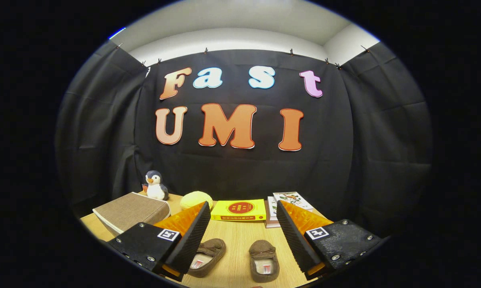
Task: Open the storage box then place both shoes into the box .Put the left shoe in first, then the right shoe, with the right side of both shoes facing outward in a uniform manner.
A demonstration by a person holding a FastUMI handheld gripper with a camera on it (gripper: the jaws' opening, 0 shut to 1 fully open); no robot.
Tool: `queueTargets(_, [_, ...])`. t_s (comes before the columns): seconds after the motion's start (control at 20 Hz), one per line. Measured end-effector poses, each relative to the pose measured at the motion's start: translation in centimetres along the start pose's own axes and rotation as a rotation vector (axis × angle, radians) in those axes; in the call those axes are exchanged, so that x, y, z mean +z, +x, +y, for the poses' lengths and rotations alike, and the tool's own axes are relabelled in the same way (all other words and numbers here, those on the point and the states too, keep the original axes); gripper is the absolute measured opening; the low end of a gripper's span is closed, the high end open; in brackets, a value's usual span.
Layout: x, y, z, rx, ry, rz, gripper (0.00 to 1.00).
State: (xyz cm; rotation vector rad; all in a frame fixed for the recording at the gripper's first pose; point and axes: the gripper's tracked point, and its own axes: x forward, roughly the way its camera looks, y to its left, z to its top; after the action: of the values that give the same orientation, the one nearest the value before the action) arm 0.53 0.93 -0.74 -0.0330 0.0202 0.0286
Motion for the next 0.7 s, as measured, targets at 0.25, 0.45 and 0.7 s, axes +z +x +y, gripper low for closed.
queueTargets(0.25, [-1.0,0.6,0.7,0.056,0.057,0.025,0.99])
queueTargets(0.45, [-3.3,2.1,3.8,0.206,0.199,0.098,0.99])
queueTargets(0.7, [-6.9,4.4,7.3,0.369,0.483,0.256,0.98])
